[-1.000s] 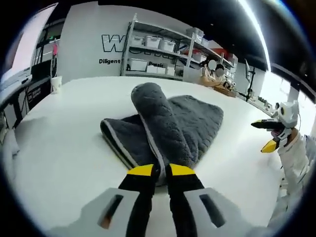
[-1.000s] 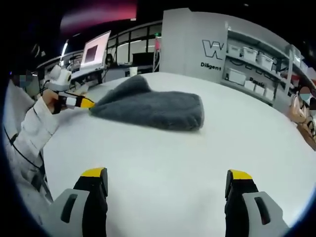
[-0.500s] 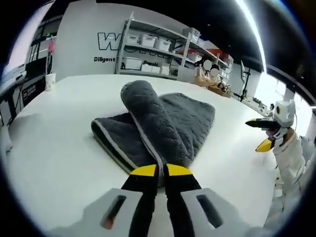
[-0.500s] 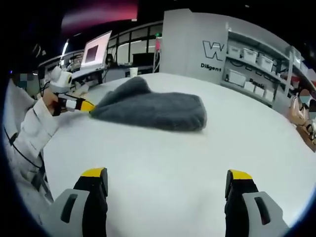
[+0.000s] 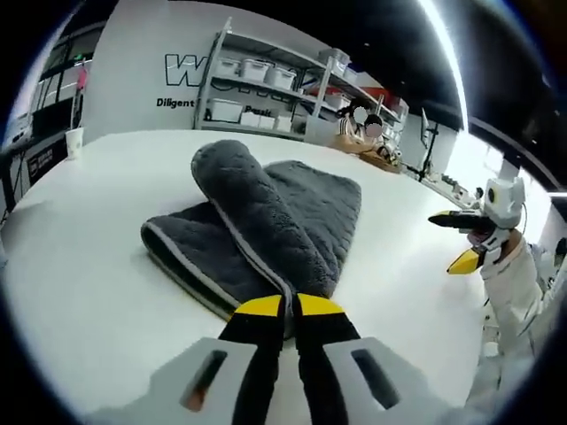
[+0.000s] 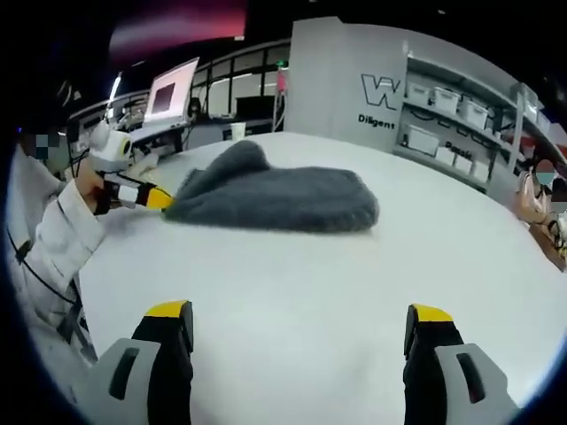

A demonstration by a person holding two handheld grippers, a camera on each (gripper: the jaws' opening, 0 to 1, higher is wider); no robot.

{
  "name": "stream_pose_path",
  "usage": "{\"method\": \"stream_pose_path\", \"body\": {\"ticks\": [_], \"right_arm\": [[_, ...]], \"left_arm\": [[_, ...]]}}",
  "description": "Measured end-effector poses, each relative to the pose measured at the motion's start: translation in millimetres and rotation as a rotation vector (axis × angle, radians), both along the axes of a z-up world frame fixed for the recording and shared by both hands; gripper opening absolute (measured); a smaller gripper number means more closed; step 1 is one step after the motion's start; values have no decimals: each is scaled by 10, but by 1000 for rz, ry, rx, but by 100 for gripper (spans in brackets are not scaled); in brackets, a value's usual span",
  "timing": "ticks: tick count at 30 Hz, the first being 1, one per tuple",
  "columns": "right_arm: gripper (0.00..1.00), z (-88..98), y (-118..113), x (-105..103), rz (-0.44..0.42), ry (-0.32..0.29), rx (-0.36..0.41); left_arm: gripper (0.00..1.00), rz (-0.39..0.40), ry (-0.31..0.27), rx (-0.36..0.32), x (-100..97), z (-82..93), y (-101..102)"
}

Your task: Open the folded towel by lifting each exposed corner and separating the folded layers until the towel lies flat within the target outline without major curled edges

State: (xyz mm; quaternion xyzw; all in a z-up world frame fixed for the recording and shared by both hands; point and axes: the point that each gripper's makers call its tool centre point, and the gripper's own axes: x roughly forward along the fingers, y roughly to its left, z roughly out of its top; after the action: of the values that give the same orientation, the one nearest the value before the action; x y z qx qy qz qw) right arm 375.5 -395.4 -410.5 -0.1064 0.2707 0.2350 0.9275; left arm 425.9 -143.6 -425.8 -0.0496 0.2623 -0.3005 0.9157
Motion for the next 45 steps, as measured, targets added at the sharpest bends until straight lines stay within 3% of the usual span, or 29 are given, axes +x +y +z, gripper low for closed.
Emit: {"method": "stream_pose_path", "body": {"ticks": [31, 45], "right_arm": [[99, -18, 4, -50, 7, 12, -23], [99, -46, -13, -60, 8, 23, -31]], "left_arm": [[3, -185, 7, -17, -180, 3, -749], [3, -221, 9, -35, -244, 2, -991]]}}
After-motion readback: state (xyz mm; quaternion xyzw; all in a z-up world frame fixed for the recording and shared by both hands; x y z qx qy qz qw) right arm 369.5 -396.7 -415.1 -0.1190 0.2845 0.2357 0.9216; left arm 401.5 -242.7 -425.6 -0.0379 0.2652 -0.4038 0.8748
